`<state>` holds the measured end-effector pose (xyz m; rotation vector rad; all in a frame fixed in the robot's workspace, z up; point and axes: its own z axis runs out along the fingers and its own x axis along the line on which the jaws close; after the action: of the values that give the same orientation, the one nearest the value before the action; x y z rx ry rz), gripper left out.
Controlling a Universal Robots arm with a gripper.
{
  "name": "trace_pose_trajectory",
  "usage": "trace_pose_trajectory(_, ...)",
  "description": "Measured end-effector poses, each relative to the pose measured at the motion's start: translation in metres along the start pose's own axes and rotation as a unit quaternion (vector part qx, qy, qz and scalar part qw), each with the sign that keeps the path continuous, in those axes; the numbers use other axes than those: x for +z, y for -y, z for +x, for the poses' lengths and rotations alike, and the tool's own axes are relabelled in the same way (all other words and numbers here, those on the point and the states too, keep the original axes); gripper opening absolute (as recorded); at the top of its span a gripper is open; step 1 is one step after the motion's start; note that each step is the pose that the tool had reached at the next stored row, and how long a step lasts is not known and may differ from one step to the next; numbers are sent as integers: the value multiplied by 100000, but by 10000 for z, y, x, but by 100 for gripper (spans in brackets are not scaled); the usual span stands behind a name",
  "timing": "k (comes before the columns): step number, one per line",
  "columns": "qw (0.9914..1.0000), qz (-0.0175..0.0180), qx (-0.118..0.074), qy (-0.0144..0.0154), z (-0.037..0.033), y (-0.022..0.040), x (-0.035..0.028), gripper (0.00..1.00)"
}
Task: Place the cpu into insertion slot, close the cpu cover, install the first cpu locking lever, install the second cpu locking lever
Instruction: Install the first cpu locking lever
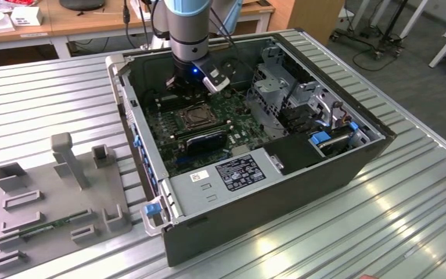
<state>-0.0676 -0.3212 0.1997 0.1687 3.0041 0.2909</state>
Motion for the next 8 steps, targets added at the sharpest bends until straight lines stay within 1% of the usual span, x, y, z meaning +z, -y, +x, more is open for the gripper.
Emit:
trace_pose_trajectory(3,100000,16,121,27,0,0,1,11)
trace_pose_trajectory(8,99980,212,1944,396,0,1,6,11)
